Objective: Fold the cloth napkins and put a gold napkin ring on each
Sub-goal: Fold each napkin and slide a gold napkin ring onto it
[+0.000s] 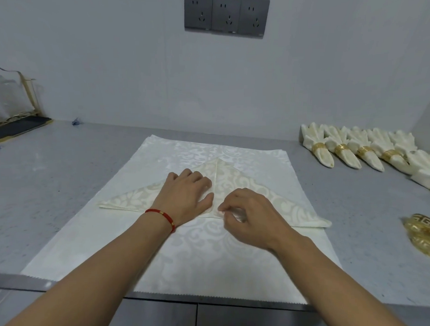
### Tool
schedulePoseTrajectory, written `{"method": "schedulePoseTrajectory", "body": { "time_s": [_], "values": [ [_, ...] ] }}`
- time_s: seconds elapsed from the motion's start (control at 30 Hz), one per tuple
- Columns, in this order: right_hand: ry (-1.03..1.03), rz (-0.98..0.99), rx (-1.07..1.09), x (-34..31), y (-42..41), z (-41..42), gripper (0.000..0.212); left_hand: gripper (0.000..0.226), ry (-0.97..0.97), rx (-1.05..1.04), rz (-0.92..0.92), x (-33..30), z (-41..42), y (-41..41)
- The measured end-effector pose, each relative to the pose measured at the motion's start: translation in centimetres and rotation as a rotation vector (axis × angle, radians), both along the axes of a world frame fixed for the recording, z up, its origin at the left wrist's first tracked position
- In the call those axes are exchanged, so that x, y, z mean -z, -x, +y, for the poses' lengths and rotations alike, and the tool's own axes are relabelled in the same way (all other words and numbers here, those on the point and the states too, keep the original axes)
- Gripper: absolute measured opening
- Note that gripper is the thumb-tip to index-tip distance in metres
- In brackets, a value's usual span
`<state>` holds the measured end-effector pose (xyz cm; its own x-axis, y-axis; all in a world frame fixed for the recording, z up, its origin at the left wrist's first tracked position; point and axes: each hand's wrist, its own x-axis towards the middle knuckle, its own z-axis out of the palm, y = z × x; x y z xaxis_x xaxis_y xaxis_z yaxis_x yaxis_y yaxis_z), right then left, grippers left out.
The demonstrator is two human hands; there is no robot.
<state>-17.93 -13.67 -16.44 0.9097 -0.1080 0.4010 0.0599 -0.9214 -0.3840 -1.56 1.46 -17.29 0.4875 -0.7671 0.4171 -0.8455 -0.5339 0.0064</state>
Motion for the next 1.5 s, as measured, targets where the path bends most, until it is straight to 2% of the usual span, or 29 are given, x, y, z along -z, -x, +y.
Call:
{"method": "schedulePoseTrajectory", "body": {
  "time_s": [0.17,0.27,0.37,0.4,0.47,0.53,0.6,0.7,0.87,1.0,1.13,1.2,1.27,1.37,1.5],
  "values": [
    [-0.07,0.021,0.035,-0.6,0.1,0.3,0.026,0.055,-0.001,0.065,0.064,-0.3,0.1,0.2],
    [-0.095,0.013,0.064,-0.8,0.2,0.3,0.02,0.058,-0.077,0.055,0.073,-0.4,0.3,1.5],
    [-0.261,0.025,0.113,-1.4,0.5,0.0,0.018,0.063,-0.154,0.014,0.09,-0.2,0.5,3.0],
    [-0.257,0.01,0.154,-1.6,0.7,-0.5,0.018,0.066,-0.161,0.001,0.095,-0.1,0.5,3.2],
    [-0.098,0.043,0.322,-2.4,1.1,-2.3,0.022,0.066,-0.15,-0.012,0.095,-0.1,0.6,3.2],
    [0.04,0.213,0.55,-3.5,2.5,-4.2,0.029,0.065,-0.144,-0.011,0.092,0.0,0.6,3.2],
    [0.011,0.389,0.679,-4.2,4.4,-6.1,0.029,0.065,-0.144,-0.011,0.086,0.2,0.5,3.3],
    [-0.199,0.474,0.658,-5.0,6.4,-7.9,0.022,0.064,-0.143,0.004,0.086,0.2,0.5,3.3],
    [-0.598,0.398,0.522,-5.9,8.0,-9.4,0.013,0.046,-0.108,0.137,0.132,-0.2,0.6,3.6],
    [-1.018,0.241,0.345,-6.6,8.0,-10.1,0.016,0.035,-0.083,0.177,0.249,-0.2,0.7,3.6],
    [-1.516,0.015,0.142,-7.6,6.1,-9.4,0.023,0.039,-0.055,0.189,0.301,-0.2,0.9,3.5],
    [-1.62,-0.082,0.007,-8.1,4.6,-9.0,0.03,0.038,-0.032,0.197,0.336,-0.2,1.0,3.5],
    [-1.503,-0.089,-0.057,-8.7,2.8,-8.4,0.033,0.038,-0.019,0.206,0.355,-0.2,1.0,3.5],
    [-1.087,-0.112,0.013,-9.0,-0.7,-7.5,0.014,0.037,-0.012,0.207,0.368,-0.1,1.0,3.5],
    [-0.622,-0.134,0.254,-7.4,-7.0,-6.8,0.032,0.046,0.035,0.189,0.461,-0.5,1.1,3.5]
  ]
}}
